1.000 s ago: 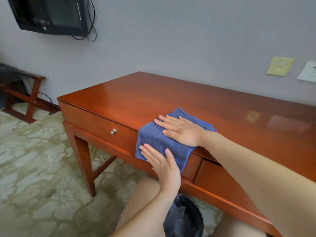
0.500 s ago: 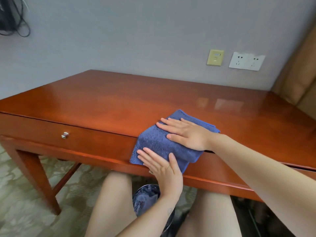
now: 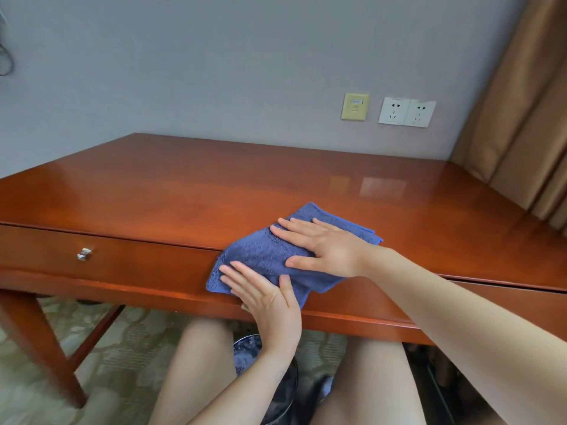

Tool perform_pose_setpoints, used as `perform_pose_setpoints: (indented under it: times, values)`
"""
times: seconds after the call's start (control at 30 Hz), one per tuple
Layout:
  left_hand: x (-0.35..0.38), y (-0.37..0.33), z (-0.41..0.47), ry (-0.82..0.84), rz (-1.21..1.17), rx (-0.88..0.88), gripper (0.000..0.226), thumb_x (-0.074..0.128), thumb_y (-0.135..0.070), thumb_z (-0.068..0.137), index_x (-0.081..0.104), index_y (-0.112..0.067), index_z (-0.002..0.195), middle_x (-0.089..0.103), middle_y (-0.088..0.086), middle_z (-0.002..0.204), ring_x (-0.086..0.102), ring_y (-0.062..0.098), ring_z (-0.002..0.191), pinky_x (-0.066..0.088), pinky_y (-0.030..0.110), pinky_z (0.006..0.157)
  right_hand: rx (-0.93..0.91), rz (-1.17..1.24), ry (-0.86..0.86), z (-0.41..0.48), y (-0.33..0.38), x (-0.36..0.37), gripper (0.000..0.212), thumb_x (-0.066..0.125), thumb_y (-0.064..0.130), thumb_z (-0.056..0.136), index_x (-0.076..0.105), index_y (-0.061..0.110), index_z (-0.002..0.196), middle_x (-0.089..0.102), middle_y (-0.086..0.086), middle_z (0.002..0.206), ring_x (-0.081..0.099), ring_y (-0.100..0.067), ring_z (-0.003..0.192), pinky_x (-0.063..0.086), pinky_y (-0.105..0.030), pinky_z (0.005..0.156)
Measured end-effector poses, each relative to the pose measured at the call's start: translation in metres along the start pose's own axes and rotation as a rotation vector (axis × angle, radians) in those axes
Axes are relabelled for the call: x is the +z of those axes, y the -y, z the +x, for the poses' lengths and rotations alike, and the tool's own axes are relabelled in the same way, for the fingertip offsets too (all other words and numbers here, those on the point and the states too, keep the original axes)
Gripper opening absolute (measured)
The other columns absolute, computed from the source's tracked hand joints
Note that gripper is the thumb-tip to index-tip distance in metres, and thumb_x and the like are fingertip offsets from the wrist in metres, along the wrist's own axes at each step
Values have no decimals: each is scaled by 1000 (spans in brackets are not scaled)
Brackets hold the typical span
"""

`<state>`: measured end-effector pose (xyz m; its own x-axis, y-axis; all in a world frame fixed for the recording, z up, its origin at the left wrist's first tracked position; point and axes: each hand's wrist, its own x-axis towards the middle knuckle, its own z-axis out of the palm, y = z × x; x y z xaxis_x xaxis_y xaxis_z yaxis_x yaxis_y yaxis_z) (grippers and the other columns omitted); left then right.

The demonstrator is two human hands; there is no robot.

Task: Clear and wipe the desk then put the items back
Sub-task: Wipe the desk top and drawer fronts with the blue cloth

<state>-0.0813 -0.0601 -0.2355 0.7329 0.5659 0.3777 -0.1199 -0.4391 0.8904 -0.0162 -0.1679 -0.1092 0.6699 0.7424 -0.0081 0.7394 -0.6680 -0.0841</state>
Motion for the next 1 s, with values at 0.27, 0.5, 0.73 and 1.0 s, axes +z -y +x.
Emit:
perform_pose_setpoints:
  times: [0.27, 0.5, 0.73, 1.0]
  values:
    - [-27, -3, 23, 64, 470, 452, 77, 22, -59, 97, -1, -14, 155, -14, 15, 161, -12, 38, 147, 1, 51, 116, 198, 30, 14, -30, -15, -6, 58, 21, 57, 99, 2, 42, 152, -1, 13, 162, -3, -5, 148, -3, -36, 122]
    - [-36, -54, 58, 285, 841, 718, 71, 15, -59, 96, 54, -16, 139, 56, 7, 140, 47, 24, 133, 24, 43, 116, 423, 6, -13, -49, -33, -3, 57, 15, 53, 101, 1, 37, 154, -2, 10, 162, -3, -10, 149, -3, -40, 121]
    - [-37, -66, 79, 491, 941, 819, 85, 2, -70, 87, 46, -24, 144, 47, -2, 148, 42, 17, 138, 33, 35, 112, 569, -54, -137, -67, -20, 7, 55, 9, 49, 102, 4, 36, 154, 3, 8, 163, 1, -12, 150, 0, -41, 122]
    - [-52, -20, 52, 279, 909, 1201, 58, 34, -35, 100, 23, -18, 154, 29, 7, 157, 30, 30, 144, 23, 44, 117, 523, -259, -645, -95, 14, 64, 57, 31, 39, 96, 40, 18, 148, 39, -3, 153, 36, -25, 141, 24, -46, 117]
